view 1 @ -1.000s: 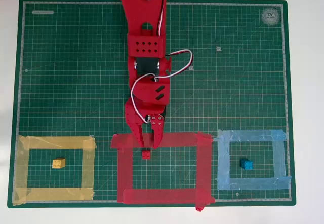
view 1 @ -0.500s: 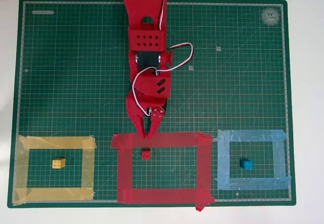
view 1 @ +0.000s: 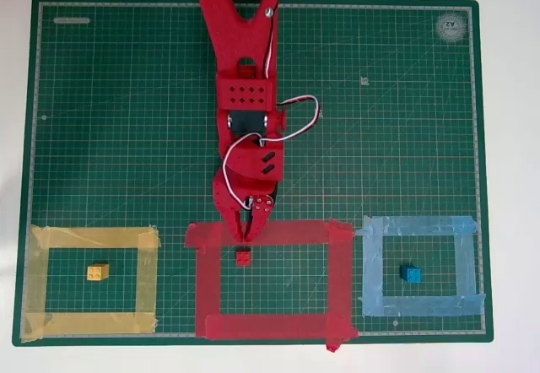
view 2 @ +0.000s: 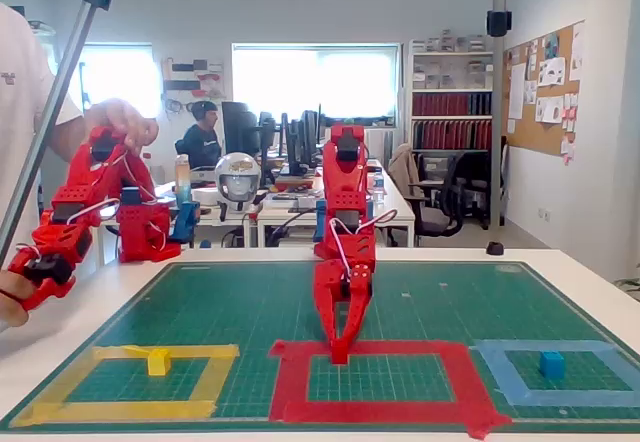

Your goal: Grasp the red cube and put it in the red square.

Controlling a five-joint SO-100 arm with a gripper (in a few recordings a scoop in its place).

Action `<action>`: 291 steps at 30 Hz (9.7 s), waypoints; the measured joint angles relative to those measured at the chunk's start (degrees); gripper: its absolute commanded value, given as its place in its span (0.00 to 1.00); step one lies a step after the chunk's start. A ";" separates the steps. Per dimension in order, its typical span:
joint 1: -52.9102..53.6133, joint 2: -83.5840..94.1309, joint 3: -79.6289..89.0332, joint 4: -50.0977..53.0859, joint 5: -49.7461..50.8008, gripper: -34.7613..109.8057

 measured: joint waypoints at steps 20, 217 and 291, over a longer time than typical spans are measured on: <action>0.97 -5.89 -10.11 -10.55 -0.35 0.23; 1.49 133.95 83.85 76.82 1.49 0.23; 1.14 133.95 83.85 76.82 -1.41 0.23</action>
